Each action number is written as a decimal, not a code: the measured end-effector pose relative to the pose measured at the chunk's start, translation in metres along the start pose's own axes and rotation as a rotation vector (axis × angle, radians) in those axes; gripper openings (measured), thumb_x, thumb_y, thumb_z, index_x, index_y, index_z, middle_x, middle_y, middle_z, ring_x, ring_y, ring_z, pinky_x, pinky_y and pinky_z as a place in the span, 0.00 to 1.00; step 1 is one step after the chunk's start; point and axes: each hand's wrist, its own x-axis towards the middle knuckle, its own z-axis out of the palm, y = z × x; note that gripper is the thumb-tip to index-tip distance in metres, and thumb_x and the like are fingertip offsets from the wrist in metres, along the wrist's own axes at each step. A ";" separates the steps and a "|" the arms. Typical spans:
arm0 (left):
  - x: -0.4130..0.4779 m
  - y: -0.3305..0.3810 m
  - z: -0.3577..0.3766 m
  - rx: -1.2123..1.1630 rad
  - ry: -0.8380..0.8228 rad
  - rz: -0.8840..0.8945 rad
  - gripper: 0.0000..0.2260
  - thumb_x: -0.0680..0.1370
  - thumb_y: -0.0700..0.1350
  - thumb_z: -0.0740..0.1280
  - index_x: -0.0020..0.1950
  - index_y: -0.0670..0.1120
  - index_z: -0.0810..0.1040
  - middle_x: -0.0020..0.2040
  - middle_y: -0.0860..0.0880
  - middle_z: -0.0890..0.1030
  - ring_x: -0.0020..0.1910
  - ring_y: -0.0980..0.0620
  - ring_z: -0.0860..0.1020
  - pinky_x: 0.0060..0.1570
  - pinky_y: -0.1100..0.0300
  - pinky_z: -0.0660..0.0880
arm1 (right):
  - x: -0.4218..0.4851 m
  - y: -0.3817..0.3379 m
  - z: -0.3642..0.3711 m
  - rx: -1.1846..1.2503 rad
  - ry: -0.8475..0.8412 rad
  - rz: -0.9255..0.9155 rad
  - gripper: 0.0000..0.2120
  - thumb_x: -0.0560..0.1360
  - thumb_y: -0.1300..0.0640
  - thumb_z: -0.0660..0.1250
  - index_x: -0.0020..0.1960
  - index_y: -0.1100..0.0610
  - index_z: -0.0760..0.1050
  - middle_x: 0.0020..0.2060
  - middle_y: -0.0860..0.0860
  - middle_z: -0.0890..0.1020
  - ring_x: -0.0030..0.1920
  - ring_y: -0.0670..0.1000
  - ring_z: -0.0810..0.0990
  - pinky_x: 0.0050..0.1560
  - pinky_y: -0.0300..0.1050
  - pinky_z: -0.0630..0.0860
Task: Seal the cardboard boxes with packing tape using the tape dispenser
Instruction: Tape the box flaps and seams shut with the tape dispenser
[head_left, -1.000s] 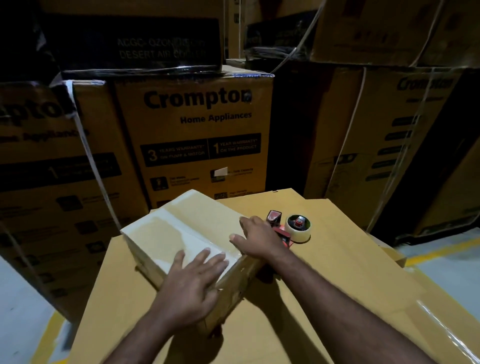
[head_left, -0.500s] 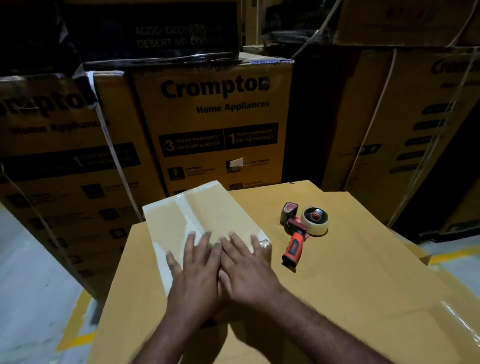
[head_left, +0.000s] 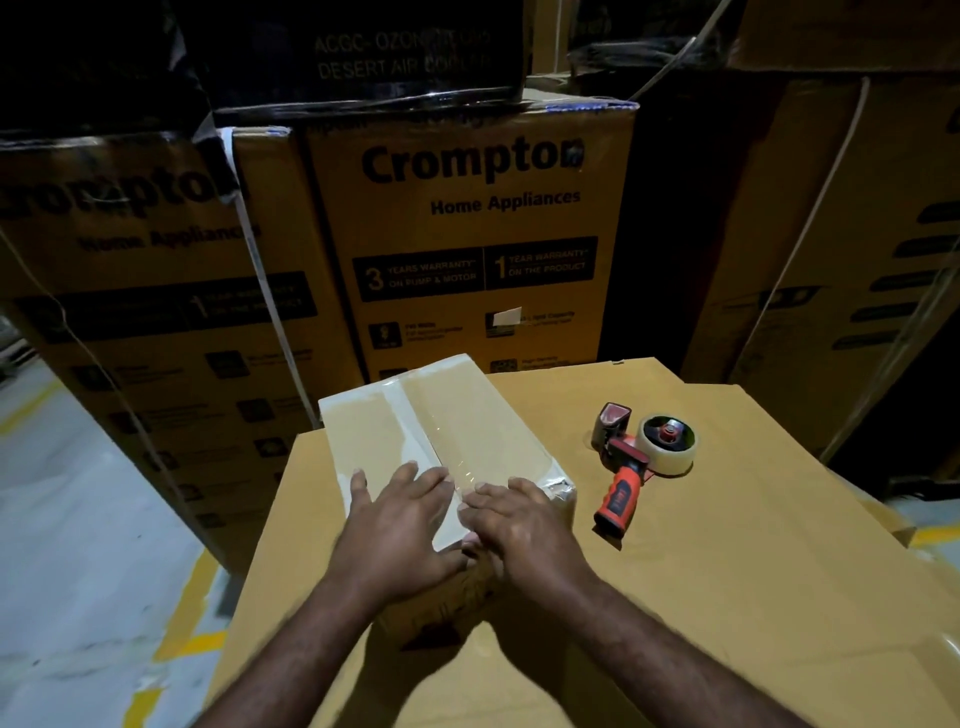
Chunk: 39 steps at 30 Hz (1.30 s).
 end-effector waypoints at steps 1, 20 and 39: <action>-0.002 0.001 0.002 -0.019 0.042 0.005 0.43 0.70 0.76 0.47 0.79 0.55 0.65 0.79 0.58 0.63 0.80 0.52 0.56 0.75 0.30 0.50 | -0.001 0.001 0.000 0.037 0.018 -0.006 0.16 0.75 0.48 0.62 0.54 0.52 0.84 0.56 0.48 0.85 0.61 0.48 0.80 0.63 0.53 0.74; -0.017 0.043 0.018 -0.029 0.115 0.075 0.28 0.84 0.59 0.46 0.73 0.49 0.75 0.74 0.49 0.74 0.76 0.49 0.69 0.73 0.36 0.64 | -0.025 0.013 -0.034 -0.110 -0.112 0.045 0.20 0.72 0.52 0.68 0.64 0.53 0.81 0.62 0.52 0.82 0.62 0.52 0.80 0.68 0.45 0.70; -0.025 -0.041 0.030 -0.208 0.369 0.281 0.23 0.82 0.63 0.55 0.64 0.55 0.84 0.65 0.60 0.80 0.69 0.64 0.74 0.71 0.62 0.64 | -0.040 0.005 -0.032 -0.037 -0.067 0.201 0.10 0.70 0.58 0.73 0.51 0.54 0.78 0.56 0.52 0.79 0.56 0.55 0.79 0.44 0.48 0.80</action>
